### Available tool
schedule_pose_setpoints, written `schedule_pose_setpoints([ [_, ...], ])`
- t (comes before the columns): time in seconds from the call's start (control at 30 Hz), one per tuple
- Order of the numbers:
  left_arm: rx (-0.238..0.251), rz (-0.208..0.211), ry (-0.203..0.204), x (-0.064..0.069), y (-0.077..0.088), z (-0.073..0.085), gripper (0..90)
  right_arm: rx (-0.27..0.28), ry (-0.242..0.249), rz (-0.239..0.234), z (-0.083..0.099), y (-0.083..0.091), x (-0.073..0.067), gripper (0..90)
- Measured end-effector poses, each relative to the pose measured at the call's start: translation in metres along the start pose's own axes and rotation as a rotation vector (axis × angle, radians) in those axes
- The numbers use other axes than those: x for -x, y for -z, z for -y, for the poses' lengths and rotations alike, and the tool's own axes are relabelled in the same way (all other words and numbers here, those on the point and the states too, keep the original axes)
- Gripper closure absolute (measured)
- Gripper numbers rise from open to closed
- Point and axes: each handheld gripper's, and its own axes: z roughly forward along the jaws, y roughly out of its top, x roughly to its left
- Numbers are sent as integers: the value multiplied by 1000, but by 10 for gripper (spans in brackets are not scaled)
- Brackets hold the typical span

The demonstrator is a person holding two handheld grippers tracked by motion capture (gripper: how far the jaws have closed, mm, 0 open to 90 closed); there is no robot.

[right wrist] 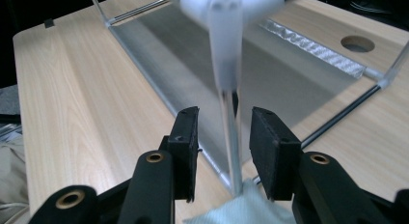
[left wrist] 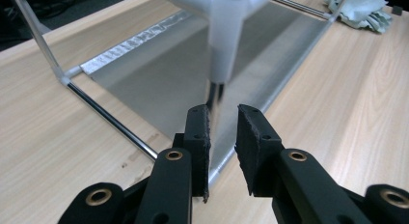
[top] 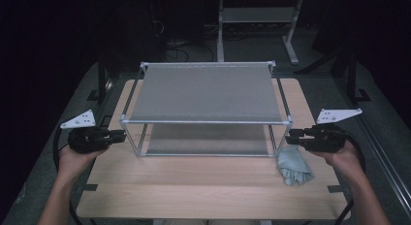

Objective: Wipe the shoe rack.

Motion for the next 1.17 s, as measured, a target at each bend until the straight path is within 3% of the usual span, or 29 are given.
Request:
schedule_pose_setpoints([
  [0.23,6,9,5,8,5,10,734,7,-33,-4,25,9,-5,618],
  [0.53,2,42,-4,22,-2,18,715,-6,-55,-11,48,7,-11,605],
  [1.17,4,102,-14,55,-16,35,678,-13,-60,-23,68,5,-27,546],
])
